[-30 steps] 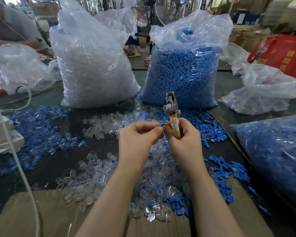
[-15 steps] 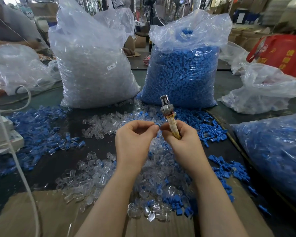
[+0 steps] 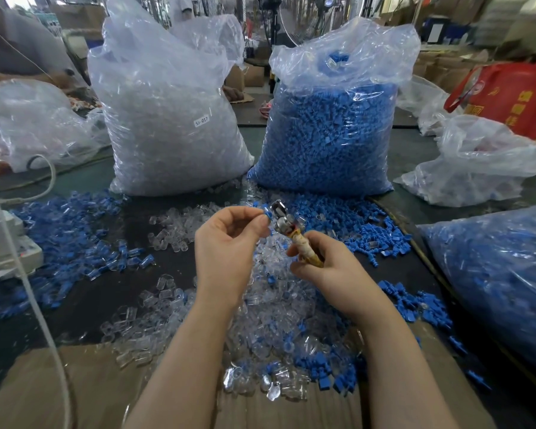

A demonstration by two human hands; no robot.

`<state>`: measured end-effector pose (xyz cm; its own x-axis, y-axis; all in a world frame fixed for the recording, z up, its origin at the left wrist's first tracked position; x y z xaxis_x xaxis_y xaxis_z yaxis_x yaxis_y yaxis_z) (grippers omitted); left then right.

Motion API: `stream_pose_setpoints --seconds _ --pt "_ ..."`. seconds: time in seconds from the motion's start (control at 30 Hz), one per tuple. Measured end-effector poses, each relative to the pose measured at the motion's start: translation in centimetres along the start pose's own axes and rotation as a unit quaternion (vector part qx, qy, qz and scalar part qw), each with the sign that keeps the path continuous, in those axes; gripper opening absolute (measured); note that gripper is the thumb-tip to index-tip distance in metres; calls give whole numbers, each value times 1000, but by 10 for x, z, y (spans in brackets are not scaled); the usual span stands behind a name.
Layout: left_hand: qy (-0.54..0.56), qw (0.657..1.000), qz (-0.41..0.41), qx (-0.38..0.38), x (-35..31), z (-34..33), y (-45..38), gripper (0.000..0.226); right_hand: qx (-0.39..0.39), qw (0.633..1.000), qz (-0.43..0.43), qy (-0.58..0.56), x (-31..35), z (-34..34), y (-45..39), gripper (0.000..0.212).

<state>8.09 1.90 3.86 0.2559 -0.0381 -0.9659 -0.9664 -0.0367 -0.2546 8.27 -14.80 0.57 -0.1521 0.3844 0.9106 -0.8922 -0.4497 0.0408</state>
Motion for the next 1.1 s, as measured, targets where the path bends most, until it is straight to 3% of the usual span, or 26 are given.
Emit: stream_pose_setpoints --seconds 0.3,0.57,0.87,1.0,1.1 --pt "-2 999 -15 34 -1 -1 -2 13 22 999 7 24 0 -4 -2 15" --pt "4 999 -16 44 -1 -2 -2 13 -3 998 6 63 -1 -3 -2 26" --pt "29 999 7 46 1 1 -3 10 -3 998 9 61 0 -5 -3 23" --pt "-30 999 36 8 2 32 -5 12 -49 997 2 67 -3 5 0 13" --pt "-220 967 83 -93 6 87 -2 8 -105 990 -26 90 -10 19 2 12"
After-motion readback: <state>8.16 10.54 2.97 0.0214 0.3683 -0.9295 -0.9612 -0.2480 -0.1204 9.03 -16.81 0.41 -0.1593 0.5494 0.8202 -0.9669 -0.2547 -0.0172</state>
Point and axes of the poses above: each hand's wrist, its own y-axis away from the middle knuckle, its own z-axis out of the back of the hand, x = y × z, the point moved 9 cm from there along -y, towards the middle knuckle, and after that the axes turned 15 degrees about x, right-handed, at the moved point
